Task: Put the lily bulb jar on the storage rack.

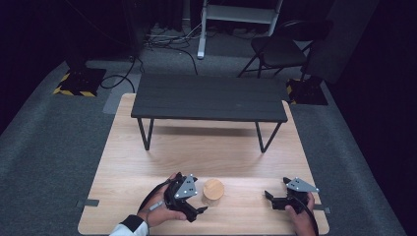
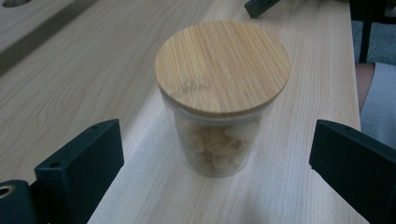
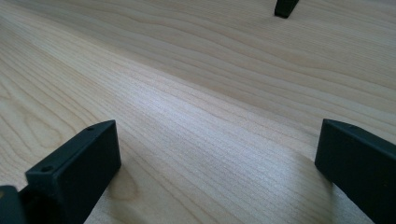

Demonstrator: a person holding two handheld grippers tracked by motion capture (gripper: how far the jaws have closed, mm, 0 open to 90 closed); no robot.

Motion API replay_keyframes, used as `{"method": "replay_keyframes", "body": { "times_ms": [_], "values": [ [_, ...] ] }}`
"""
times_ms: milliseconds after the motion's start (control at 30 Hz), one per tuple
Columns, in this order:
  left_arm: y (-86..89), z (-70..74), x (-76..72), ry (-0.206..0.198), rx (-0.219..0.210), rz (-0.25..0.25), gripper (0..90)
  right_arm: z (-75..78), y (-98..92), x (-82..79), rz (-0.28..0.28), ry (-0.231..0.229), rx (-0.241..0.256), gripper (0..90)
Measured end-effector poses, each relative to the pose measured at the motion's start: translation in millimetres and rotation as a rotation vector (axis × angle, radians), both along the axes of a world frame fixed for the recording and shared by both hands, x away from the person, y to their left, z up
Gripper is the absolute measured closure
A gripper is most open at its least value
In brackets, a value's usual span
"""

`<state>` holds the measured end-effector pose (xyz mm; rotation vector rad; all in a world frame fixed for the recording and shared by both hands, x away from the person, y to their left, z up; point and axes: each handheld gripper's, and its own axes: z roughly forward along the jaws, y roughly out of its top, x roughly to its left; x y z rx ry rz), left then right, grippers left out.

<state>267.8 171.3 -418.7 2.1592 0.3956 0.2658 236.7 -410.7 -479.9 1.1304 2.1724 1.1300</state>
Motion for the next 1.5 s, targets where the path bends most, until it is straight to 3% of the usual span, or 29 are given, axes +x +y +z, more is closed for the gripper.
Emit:
{"method": "replay_keyframes", "body": {
  "times_ms": [200,733,800,933,1067,1267,1500],
  "values": [
    [-12.3,1.2,5.9,0.001,0.036,-0.015,3.1,0.0,-1.5,0.4,0.012,0.000,0.001,0.0],
    [-41.4,-8.0,17.4,-0.006,0.028,-0.049,7.2,0.0,-1.5,0.4,0.013,0.000,0.000,0.0],
    [-42.1,-9.9,17.2,-0.003,0.020,-0.045,8.2,0.0,-1.5,0.4,0.013,0.000,0.000,0.0],
    [-44.7,-13.5,14.1,-0.036,0.022,-0.032,13.0,0.0,-1.5,0.4,0.013,0.000,0.000,0.0],
    [-42.1,-16.7,17.0,-0.024,-0.007,-0.024,23.0,-0.1,-1.5,0.4,0.013,0.000,0.000,0.0],
    [-37.6,-22.5,20.6,-0.005,-0.043,-0.026,25.0,0.0,-1.5,0.4,0.013,0.000,0.000,0.0],
    [-36.5,-23.2,21.1,0.001,-0.051,-0.023,25.4,0.0,-1.5,0.4,0.013,0.000,0.000,0.0]
  ]
}}
